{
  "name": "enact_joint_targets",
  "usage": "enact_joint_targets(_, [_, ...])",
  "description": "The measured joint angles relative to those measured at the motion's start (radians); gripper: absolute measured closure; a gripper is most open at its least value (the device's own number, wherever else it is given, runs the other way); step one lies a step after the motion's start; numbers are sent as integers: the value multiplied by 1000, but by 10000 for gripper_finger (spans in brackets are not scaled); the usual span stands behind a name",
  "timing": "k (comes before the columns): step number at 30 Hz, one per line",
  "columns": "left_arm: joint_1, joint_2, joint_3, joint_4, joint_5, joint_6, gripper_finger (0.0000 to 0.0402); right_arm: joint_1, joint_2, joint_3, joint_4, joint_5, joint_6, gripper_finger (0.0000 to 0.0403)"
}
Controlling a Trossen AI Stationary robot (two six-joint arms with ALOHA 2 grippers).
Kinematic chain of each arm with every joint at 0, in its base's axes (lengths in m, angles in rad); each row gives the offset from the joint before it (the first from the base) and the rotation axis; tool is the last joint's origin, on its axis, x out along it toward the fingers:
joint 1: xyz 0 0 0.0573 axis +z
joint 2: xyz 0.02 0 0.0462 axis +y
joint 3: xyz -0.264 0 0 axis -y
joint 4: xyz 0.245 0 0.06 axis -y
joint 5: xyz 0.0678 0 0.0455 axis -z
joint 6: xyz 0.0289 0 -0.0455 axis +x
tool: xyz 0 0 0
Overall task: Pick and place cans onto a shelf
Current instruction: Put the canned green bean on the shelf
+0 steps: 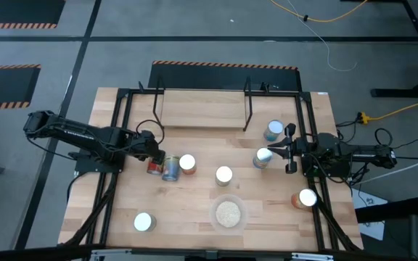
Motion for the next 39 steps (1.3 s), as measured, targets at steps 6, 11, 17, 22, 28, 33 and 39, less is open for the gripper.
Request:
enact_joint_targets(6, [0,10,0,-1,-57,-2,68,0,0,0,0,0,0,358])
enact_joint_targets(11, [0,39,0,-4,-85,-5,70,0,0,0,0,0,0,358])
enact_joint_targets(17, [0,96,0,-4,-86,-6,68,0,0,0,0,0,0,358])
enact_joint_targets(22, [0,148,0,-3,-81,-7,70,0,0,0,0,0,0,358])
enact_joint_targets(28, [0,202,2,6,-74,-7,72,0,0,0,0,0,0,358])
enact_joint_targets(33, [0,219,3,10,-76,-7,73,0,0,0,0,0,0,358])
enact_joint_targets(39, [0,219,3,10,-73,-2,73,0,0,0,0,0,0,358])
